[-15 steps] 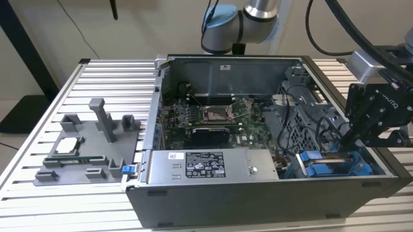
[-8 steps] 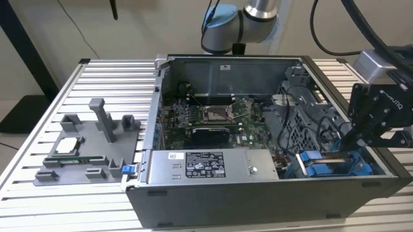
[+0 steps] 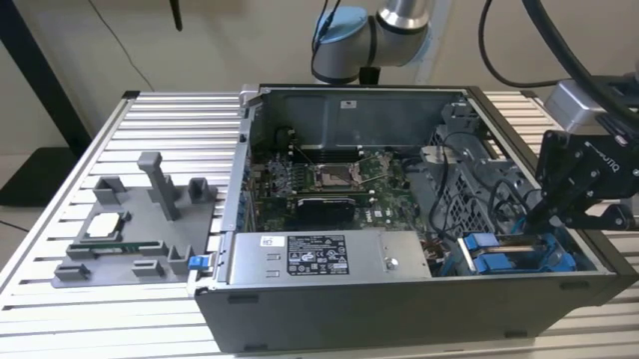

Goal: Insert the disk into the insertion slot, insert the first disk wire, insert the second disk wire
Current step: 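Insert the first disk wire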

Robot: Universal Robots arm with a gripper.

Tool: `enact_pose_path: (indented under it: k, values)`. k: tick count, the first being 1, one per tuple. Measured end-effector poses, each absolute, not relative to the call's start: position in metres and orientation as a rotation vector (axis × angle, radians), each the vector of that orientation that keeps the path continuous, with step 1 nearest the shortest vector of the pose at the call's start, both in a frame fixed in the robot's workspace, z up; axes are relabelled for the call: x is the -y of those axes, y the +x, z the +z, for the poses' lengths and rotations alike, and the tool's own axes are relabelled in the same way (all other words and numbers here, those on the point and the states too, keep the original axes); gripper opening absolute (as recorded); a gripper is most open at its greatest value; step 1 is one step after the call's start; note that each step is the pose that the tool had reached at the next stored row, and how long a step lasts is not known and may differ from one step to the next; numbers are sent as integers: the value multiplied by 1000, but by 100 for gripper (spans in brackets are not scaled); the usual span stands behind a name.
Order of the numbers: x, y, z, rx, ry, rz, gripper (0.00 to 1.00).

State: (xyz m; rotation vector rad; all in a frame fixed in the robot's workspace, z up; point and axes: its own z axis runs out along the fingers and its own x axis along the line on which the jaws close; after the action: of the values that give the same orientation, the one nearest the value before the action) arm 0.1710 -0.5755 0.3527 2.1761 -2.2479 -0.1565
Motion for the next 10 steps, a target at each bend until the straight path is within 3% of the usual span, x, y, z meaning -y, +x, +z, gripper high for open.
enact_pose_path:
  k: [10]
  values:
    - [575, 172, 350, 2226, 2198, -157, 0]
